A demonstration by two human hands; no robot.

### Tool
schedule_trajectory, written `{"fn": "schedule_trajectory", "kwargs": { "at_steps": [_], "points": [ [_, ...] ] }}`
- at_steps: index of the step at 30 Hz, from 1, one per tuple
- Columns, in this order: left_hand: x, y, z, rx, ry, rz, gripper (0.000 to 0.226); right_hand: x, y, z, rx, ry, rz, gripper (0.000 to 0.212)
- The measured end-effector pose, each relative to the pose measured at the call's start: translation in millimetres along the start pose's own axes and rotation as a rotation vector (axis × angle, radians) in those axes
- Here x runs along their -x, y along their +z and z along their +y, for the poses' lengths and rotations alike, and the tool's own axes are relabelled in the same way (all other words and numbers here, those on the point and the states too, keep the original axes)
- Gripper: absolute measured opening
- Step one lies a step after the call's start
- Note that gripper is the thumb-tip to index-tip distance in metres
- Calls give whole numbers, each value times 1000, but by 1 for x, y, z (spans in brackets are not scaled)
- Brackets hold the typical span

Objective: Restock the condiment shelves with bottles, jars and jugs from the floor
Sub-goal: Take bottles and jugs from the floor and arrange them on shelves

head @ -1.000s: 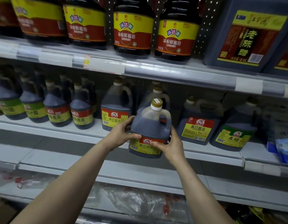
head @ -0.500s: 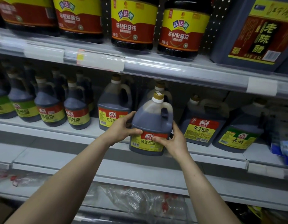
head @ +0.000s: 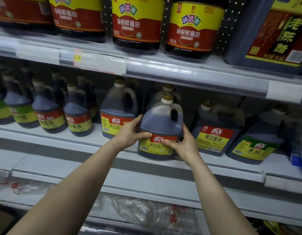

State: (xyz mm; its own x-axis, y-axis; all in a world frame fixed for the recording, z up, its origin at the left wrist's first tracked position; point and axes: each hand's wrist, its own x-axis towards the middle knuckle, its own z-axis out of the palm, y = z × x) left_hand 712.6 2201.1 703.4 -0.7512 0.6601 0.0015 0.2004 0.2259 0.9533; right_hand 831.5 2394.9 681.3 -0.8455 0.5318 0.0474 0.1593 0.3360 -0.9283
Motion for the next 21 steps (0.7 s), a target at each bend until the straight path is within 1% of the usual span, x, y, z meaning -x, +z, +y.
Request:
{"fn": "schedule_trajectory", "kwargs": {
  "at_steps": [5,8,10,12,14,17,19,21],
  "points": [
    [-9,2,1,-24,-18,18,83,-10,-2,0,8,5,0,105],
    [-14,3,0,-35,-28,34,83,-16,-2,1,39,-3,-2,91],
    [-18,3,-1,-58,-32,39,80,-20,-3,3,58,-5,-1,87],
    [-21,3,-1,-66,-42,41,78,-23,-4,5,59,3,4,90],
    [-23,3,-1,-75,-45,45,75,-26,-4,5,54,22,3,98],
    [-26,4,-1,-97,-44,56,64,-30,-4,5,61,39,-1,103],
    [-28,5,0,-69,-45,61,60,-31,-4,4,81,34,5,106],
    [-29,5,-1,-51,-44,62,60,-32,-4,3,107,27,15,109]
  ]
}}
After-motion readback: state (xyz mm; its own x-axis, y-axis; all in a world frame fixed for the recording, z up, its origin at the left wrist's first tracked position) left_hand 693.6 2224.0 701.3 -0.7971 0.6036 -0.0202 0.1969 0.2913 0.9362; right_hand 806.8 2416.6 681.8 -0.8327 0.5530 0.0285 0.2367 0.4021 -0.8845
